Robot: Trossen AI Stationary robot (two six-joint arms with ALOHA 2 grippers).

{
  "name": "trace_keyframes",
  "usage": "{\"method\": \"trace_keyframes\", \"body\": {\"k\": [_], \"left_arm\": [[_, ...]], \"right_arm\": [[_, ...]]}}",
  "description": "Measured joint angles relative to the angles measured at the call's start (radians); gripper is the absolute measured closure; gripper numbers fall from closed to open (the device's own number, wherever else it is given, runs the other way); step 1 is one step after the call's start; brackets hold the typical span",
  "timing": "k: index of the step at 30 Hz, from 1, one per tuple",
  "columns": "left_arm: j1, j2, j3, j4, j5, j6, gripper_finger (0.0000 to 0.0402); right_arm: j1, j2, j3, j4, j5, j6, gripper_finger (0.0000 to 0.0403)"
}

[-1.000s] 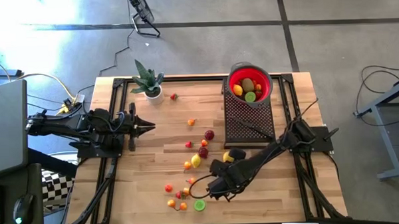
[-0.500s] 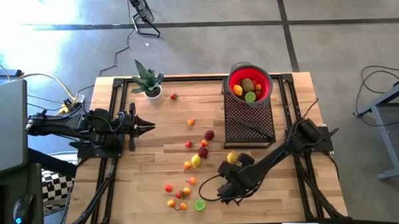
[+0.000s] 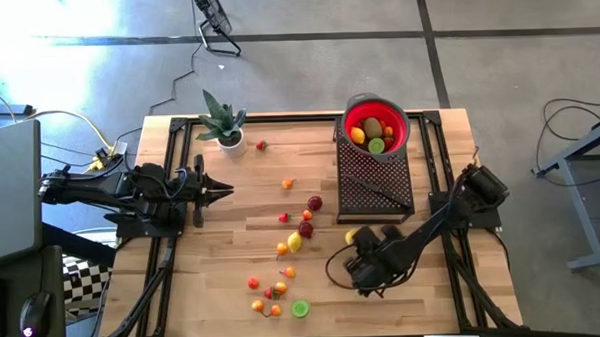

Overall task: Pick & Place Fruit
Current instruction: Put the lemon into the strainer bowl on the shelf

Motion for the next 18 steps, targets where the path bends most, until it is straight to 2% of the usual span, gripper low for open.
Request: {"method": "trace_keyframes", "body": {"k": [7, 11, 15, 18], "left_arm": [[0.000, 0.000, 0.000, 0.000, 0.000, 0.000, 0.0365], [0.000, 0.000, 0.000, 0.000, 0.000, 0.000, 0.0365], [0.000, 0.000, 0.000, 0.000, 0.000, 0.000, 0.0365], [0.000, 0.000, 0.000, 0.000, 0.000, 0.000, 0.0365]], "right_arm": [[0.036, 0.000, -0.090, 0.004, 0.124, 0.183, 0.0401], [0.060, 0.000, -0.133, 0.013, 0.161, 0.269, 0.0401], [0.080, 0.000, -0.158, 0.042, 0.255, 0.284, 0.0401], [0.086, 0.000, -0.175, 0.072, 0.285, 0.290, 0.0401]]}}
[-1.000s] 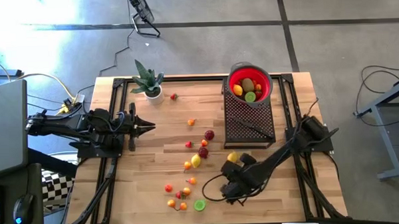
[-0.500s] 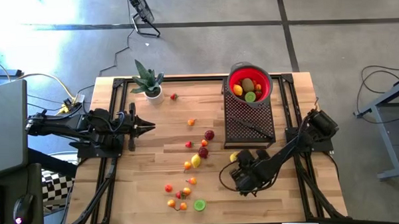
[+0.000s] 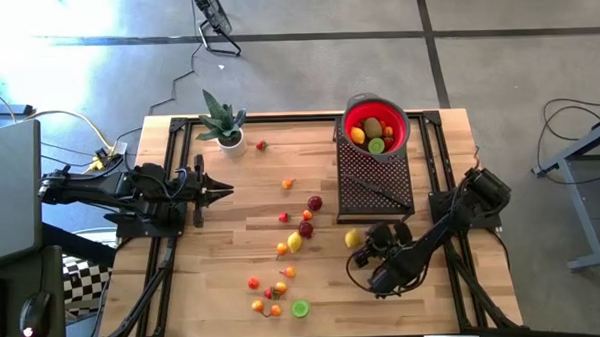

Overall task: Pick & Place Fruit
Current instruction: Put the lemon into the strainer bowl on the shelf

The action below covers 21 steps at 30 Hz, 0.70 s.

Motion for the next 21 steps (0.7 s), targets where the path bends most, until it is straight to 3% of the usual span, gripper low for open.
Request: {"method": "trace_keyframes", "body": {"k": [14, 21], "left_arm": [[0.000, 0.000, 0.000, 0.000, 0.000, 0.000, 0.0365], [0.000, 0.000, 0.000, 0.000, 0.000, 0.000, 0.0365]], "right_arm": [[-0.009, 0.000, -0.097, 0.186, 0.110, -0.022, 0.0401], [-0.042, 0.000, -0.115, 0.358, 0.103, -0.204, 0.0401]]}}
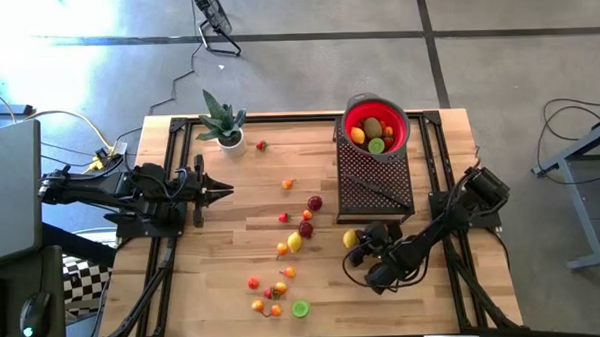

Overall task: Pick & Place Fruit
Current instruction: Put the lemon into the strainer bowl on the shelf

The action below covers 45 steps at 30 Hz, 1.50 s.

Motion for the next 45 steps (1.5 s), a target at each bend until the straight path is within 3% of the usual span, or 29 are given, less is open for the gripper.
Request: {"method": "trace_keyframes", "body": {"k": [29, 37, 45], "left_arm": [[0.000, 0.000, 0.000, 0.000, 0.000, 0.000, 0.0365], [0.000, 0.000, 0.000, 0.000, 0.000, 0.000, 0.0365], [0.000, 0.000, 0.000, 0.000, 0.000, 0.000, 0.0365]], "right_arm": [[-0.139, 0.000, 0.001, 0.535, -0.102, -0.506, 0.0401], [-0.138, -0.004, 0.053, 0.524, -0.136, -0.584, 0.0401], [-0.147, -0.029, 0.285, 0.308, -0.205, -0.869, 0.0401]]}}
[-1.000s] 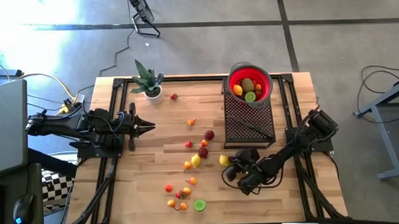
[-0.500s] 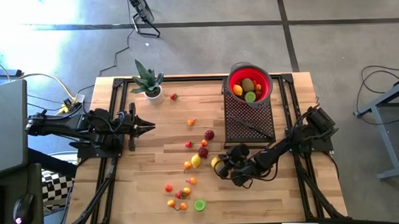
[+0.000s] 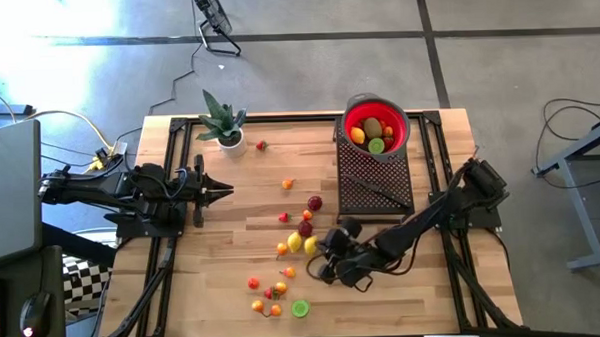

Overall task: Pick & Place Fruit
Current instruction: Put the lemon into the strainer bowl on the shelf

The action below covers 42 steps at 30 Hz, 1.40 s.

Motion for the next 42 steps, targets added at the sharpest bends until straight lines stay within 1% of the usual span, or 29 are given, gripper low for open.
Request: {"method": "trace_keyframes", "body": {"k": [3, 6, 10, 15, 20, 29, 32, 36, 42], "left_arm": [[0.000, 0.000, 0.000, 0.000, 0.000, 0.000, 0.0365], [0.000, 0.000, 0.000, 0.000, 0.000, 0.000, 0.0365], [0.000, 0.000, 0.000, 0.000, 0.000, 0.000, 0.0365], [0.000, 0.000, 0.000, 0.000, 0.000, 0.000, 0.0365], [0.000, 0.000, 0.000, 0.000, 0.000, 0.000, 0.0365], [0.000, 0.000, 0.000, 0.000, 0.000, 0.001, 0.0365], [0.000, 0.000, 0.000, 0.000, 0.000, 0.001, 0.0365], [0.000, 0.000, 0.000, 0.006, 0.000, 0.002, 0.0365], [0.000, 0.000, 0.000, 0.008, 0.000, 0.004, 0.0365]], "right_arm": [[-0.027, 0.000, 0.096, -0.119, -0.065, -0.071, 0.0401], [-0.064, 0.000, 0.163, -0.221, -0.128, -0.127, 0.0401], [-0.110, 0.000, 0.237, -0.304, -0.200, -0.251, 0.0401], [-0.164, 0.000, 0.302, -0.408, -0.305, -0.314, 0.0401], [-0.197, 0.000, 0.355, -0.528, -0.339, -0.329, 0.0401], [-0.206, 0.019, 0.365, -0.544, -0.405, -0.328, 0.0401], [-0.205, 0.048, 0.382, -0.546, -0.426, -0.303, 0.0401], [-0.199, 0.109, 0.453, -0.593, -0.446, -0.310, 0.0401], [-0.199, 0.204, 0.566, -0.795, -0.461, -0.298, 0.0401]]}}
